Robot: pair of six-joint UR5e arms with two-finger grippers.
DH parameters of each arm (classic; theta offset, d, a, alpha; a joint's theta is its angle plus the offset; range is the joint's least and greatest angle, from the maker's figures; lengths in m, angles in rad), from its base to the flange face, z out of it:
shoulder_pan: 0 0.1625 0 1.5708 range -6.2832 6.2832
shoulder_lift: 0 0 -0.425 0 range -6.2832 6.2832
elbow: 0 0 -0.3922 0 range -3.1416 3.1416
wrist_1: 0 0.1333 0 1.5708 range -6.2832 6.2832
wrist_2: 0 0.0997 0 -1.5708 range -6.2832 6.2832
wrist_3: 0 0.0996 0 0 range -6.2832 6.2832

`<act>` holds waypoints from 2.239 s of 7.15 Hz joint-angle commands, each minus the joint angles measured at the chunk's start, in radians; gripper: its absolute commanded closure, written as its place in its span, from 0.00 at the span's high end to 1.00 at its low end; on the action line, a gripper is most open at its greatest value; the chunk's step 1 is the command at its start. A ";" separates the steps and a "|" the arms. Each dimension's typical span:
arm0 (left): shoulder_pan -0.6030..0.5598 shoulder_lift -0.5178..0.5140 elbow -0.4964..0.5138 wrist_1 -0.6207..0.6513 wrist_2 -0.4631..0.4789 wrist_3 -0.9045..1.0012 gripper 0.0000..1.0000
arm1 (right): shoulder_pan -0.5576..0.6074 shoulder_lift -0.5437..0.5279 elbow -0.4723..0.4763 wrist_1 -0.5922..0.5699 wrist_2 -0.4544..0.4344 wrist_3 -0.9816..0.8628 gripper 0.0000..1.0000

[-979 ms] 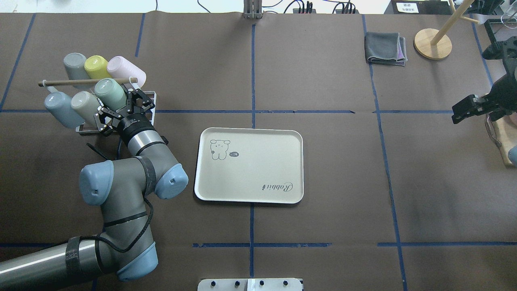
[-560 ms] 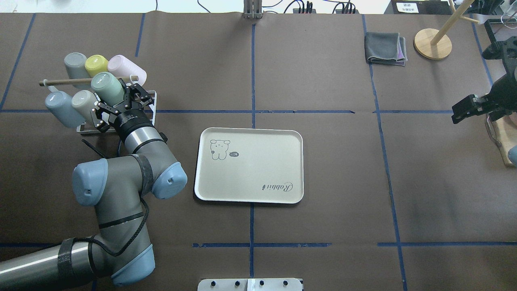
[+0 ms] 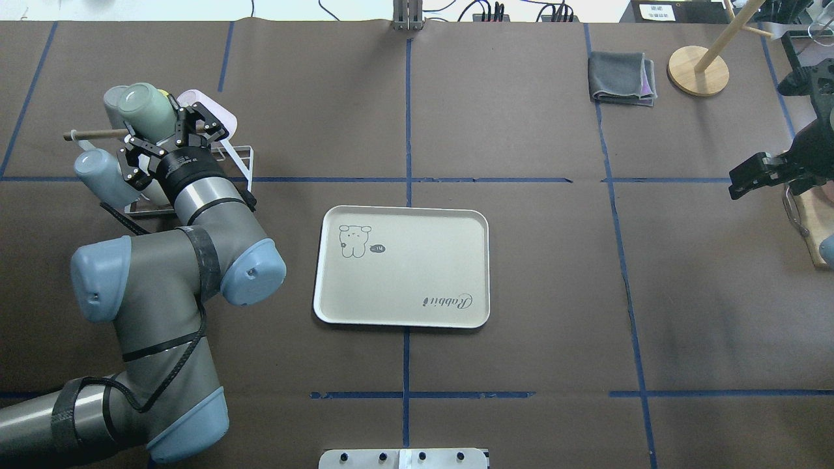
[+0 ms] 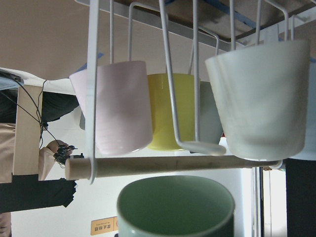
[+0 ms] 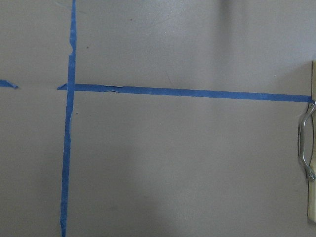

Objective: Pick up and place green cup on tray

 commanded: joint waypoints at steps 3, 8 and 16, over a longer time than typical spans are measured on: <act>-0.019 -0.009 -0.199 -0.024 -0.063 -0.042 0.40 | 0.000 0.008 0.003 0.001 0.001 0.002 1.00; -0.021 -0.030 -0.241 -0.238 -0.416 -0.476 0.37 | 0.000 0.011 0.002 0.003 0.000 -0.002 1.00; 0.042 0.063 -0.288 -0.598 -0.578 -1.044 0.31 | 0.002 0.011 0.008 0.003 -0.002 -0.003 1.00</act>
